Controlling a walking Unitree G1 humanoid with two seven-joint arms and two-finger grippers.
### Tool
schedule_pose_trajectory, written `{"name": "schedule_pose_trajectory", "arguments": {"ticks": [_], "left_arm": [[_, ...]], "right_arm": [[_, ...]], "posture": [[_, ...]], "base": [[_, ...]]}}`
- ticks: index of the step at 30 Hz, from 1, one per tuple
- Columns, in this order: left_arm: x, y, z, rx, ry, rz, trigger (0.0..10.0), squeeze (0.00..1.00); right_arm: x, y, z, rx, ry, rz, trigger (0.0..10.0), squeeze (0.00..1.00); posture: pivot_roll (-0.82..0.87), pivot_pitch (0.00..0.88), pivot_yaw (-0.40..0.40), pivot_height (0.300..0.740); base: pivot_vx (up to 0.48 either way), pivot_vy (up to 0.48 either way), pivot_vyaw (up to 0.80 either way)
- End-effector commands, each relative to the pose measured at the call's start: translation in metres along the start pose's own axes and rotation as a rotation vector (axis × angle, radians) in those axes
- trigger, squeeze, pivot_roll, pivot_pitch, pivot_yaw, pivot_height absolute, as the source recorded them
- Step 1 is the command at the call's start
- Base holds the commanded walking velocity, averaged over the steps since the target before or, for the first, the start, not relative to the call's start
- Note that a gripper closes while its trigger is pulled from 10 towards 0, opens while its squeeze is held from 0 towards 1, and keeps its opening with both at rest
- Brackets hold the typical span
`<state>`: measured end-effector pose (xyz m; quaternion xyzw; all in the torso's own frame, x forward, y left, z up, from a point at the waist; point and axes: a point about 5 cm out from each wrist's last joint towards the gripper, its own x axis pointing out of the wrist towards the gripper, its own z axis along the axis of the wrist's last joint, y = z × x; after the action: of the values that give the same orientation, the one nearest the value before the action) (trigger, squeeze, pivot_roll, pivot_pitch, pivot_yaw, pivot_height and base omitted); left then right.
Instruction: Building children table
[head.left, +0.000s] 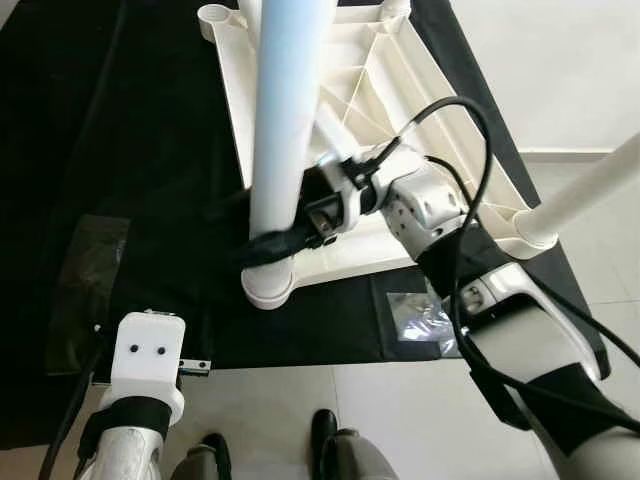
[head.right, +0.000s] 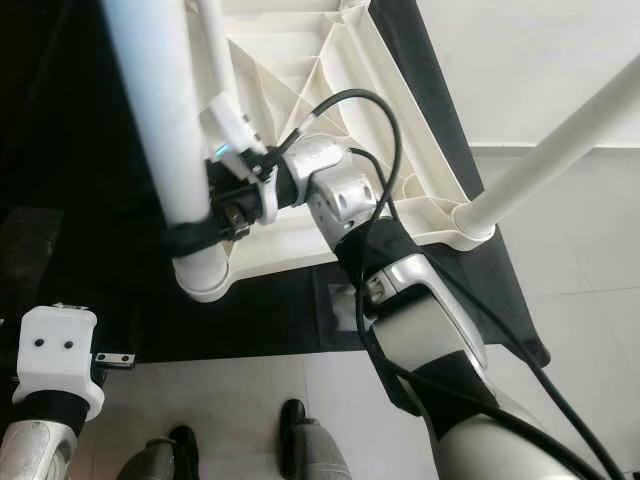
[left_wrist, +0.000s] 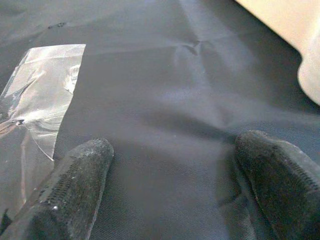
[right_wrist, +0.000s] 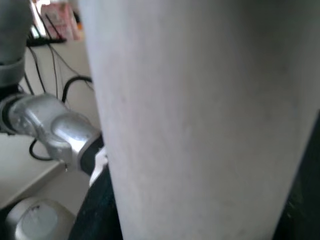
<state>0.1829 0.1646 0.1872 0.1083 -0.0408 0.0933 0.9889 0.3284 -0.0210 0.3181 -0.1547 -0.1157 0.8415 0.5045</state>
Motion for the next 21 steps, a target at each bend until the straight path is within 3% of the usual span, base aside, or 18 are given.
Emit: {"name": "schedule_pose_trajectory", "arguments": {"ticks": [1, 5, 7, 16, 21], "left_arm": [[-0.003, 0.001, -0.001, 0.005, 0.017, 0.019, 10.0, 0.00], [-0.003, 0.002, -0.001, 0.004, 0.017, 0.026, 10.0, 0.00], [0.001, 0.015, 0.000, 0.023, 0.011, 0.094, 10.0, 0.00], [0.006, 0.027, 0.004, 0.053, -0.009, 0.143, 10.0, 0.00], [0.011, 0.033, 0.009, 0.070, -0.038, 0.158, 10.0, 0.00]], "right_arm": [[0.004, 0.012, -0.036, 0.133, 0.088, 0.044, 10.0, 0.00], [0.004, 0.014, -0.039, 0.127, 0.112, 0.048, 10.0, 0.00], [0.001, 0.020, -0.051, 0.107, 0.214, 0.073, 10.0, 0.00], [-0.004, 0.031, -0.061, 0.077, 0.356, 0.152, 10.0, 0.00], [-0.004, 0.032, -0.059, 0.084, 0.342, 0.156, 10.0, 0.00]], "posture": [[-0.01, 0.433, -0.173, 0.740], [0.00, 0.427, -0.172, 0.740], [0.01, 0.418, -0.167, 0.740], [0.02, 0.407, -0.165, 0.740], [0.02, 0.411, -0.166, 0.740]], "base": [[0.000, 0.000, 0.00], [0.000, 0.000, 0.00], [0.000, 0.000, 0.00], [0.000, 0.000, 0.00], [0.000, 0.000, 0.00]]}}
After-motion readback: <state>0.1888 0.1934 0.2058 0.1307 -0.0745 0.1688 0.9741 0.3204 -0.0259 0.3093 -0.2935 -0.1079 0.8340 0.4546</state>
